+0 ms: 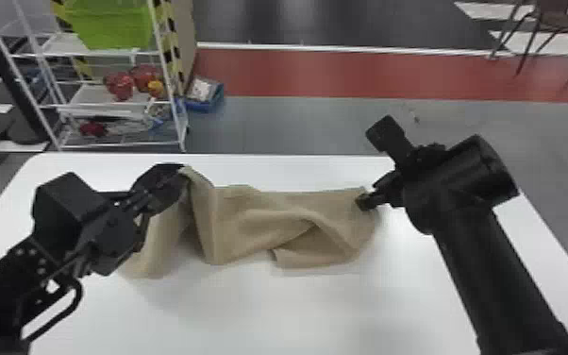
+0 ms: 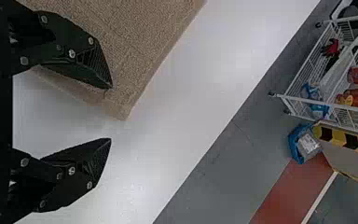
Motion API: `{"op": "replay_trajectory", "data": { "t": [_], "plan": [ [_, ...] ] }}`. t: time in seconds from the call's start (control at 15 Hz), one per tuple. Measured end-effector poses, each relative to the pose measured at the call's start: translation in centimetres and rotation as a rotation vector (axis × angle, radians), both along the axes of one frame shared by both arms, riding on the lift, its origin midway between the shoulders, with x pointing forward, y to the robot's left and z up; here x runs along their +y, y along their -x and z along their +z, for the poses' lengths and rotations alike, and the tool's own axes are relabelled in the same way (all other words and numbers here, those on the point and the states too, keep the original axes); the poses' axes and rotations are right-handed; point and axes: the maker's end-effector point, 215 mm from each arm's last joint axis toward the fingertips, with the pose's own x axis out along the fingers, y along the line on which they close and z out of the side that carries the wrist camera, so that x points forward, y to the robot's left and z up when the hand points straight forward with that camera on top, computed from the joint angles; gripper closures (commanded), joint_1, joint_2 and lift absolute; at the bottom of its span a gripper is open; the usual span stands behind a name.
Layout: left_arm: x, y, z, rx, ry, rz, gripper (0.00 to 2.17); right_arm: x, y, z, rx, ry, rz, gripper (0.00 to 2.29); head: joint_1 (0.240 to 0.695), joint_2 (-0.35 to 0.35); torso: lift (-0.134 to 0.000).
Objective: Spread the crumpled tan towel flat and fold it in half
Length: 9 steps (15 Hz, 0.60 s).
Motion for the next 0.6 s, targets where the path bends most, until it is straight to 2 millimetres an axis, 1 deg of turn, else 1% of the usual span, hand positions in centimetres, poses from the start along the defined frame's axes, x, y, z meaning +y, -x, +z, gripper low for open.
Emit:
{"op": "replay_trajectory", "data": {
  "t": [0.13,0.27,0.47,0.6],
  "plan": [
    [0.2,0.2,0.1,-0.003,0.0,0.001,2.12,1.1,-0.2,0.0,-0.005,-0.011,0.014,0.75,0.695,-0.035,-0.123],
    [0.3,0.4,0.2,-0.004,0.0,0.002,2.12,1.6,-0.4,0.2,-0.011,-0.019,0.02,1.17,0.695,-0.028,-0.123],
    [0.4,0.7,0.4,-0.013,-0.004,-0.002,2.12,1.7,-0.6,0.5,-0.021,-0.022,0.025,1.21,0.695,-0.024,-0.123],
    [0.5,0.7,0.4,-0.016,-0.003,-0.002,2.12,1.6,-0.7,0.6,-0.025,-0.025,0.024,1.3,0.695,-0.023,-0.123]
  ]
}}
